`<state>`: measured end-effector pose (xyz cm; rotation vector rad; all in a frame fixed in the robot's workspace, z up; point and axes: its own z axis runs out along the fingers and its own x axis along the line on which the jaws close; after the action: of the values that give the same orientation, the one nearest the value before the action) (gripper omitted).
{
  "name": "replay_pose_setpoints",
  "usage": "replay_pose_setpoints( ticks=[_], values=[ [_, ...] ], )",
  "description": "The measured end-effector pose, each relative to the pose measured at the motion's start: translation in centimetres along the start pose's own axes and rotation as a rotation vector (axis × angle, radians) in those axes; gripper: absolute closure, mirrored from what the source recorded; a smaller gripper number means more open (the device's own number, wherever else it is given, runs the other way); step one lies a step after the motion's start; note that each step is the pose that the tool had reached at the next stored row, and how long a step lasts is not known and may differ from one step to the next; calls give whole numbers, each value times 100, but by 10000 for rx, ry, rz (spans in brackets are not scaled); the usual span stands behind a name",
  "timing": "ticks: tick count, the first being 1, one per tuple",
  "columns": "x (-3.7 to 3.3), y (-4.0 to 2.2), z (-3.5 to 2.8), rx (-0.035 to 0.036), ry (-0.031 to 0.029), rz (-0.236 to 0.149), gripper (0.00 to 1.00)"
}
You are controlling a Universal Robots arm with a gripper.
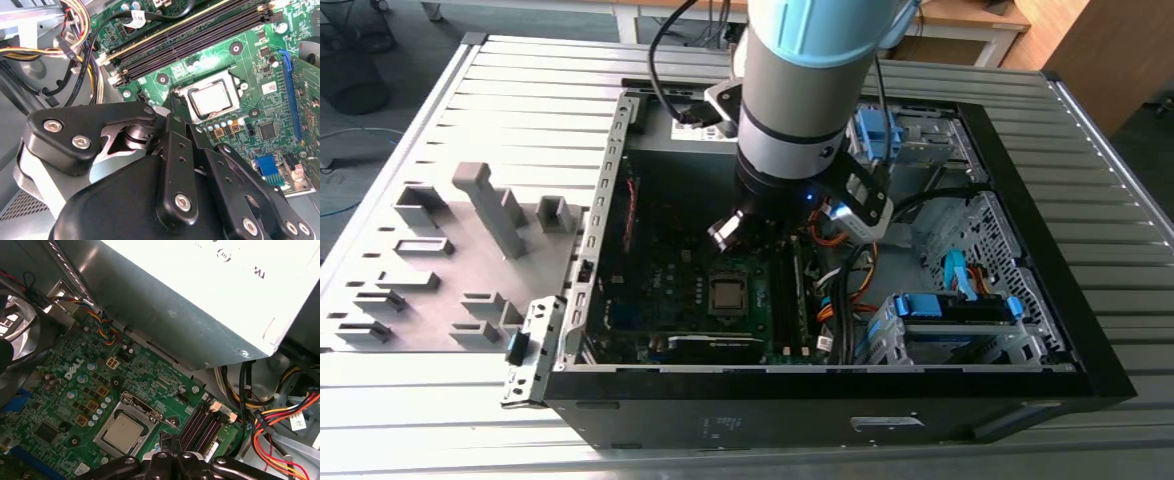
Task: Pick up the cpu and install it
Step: 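Close the cpu cover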
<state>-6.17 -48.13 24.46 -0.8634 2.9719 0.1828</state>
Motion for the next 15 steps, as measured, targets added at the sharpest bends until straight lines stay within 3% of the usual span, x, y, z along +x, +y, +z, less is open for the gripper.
replay_pose_setpoints(
  ticks=[4,7,10,15],
  values=[
    [2,7,-35,2,-8,-2,89],
    [65,44,-36,37,-61,-10,89],
    [134,66,-35,54,-66,-11,89],
    [246,-24,-46,94,-40,-12,89]
  ],
)
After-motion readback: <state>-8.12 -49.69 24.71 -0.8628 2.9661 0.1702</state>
